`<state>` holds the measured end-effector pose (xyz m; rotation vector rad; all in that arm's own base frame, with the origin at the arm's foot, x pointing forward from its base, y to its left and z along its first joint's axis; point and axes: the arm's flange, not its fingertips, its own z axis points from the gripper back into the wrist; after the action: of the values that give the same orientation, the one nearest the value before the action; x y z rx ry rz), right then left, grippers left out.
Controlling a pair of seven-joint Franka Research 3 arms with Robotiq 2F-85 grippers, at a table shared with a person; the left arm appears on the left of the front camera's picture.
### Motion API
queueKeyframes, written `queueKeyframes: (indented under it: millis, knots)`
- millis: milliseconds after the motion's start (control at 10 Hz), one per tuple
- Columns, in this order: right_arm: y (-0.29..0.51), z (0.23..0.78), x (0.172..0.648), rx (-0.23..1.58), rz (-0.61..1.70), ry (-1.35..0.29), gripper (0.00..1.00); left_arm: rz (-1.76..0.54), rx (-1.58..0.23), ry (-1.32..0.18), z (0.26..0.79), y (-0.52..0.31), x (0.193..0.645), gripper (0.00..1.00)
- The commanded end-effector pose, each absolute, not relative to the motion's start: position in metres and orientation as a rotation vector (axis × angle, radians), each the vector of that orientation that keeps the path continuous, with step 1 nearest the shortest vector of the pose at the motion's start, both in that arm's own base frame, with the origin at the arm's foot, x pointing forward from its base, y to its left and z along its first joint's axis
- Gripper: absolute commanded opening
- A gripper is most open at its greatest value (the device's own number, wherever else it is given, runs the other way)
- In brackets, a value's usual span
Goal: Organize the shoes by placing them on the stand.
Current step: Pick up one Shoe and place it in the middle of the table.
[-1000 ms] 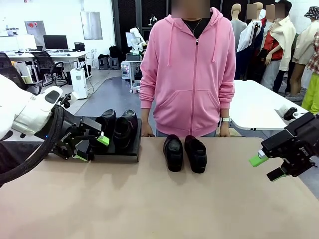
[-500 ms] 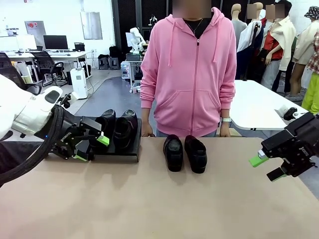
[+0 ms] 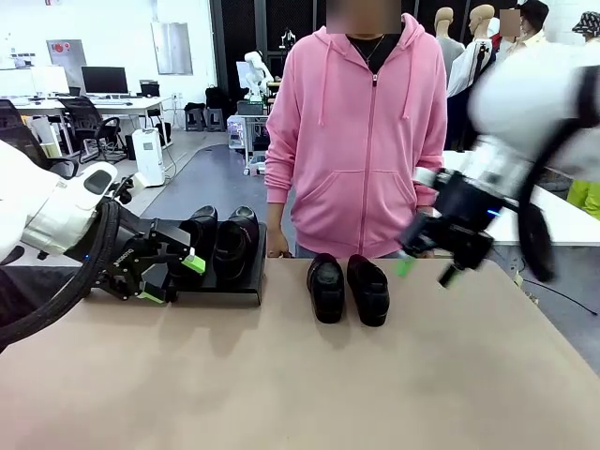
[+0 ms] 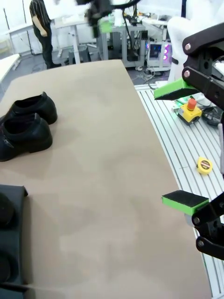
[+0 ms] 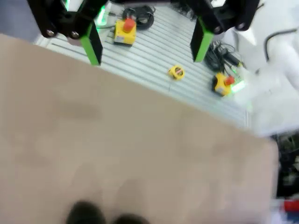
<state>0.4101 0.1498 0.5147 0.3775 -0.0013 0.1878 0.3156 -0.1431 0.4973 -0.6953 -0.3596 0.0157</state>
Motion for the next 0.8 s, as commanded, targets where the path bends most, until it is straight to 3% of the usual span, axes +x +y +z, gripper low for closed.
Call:
queueKeyframes:
  millis: [0, 300, 400, 700]
  knots:
    - [0.188, 0.502, 0.527, 0.133, 0.077, 0.118, 1.00, 0.020, -0.696, -0.354, 0.498, -0.142, 0.313, 1.00]
    - [0.239, 0.457, 0.570, 0.077, 0.046, 0.042, 1.00, 0.020, -0.696, -0.354, 0.498, -0.142, 0.313, 1.00]
    - [0.250, 0.443, 0.573, 0.095, 0.132, 0.006, 1.00, 0.020, -0.696, -0.354, 0.498, -0.142, 0.313, 1.00]
    - [0.223, 0.441, 0.565, 0.129, 0.074, 0.070, 1.00, 0.020, -0.696, -0.354, 0.498, -0.142, 0.313, 1.00]
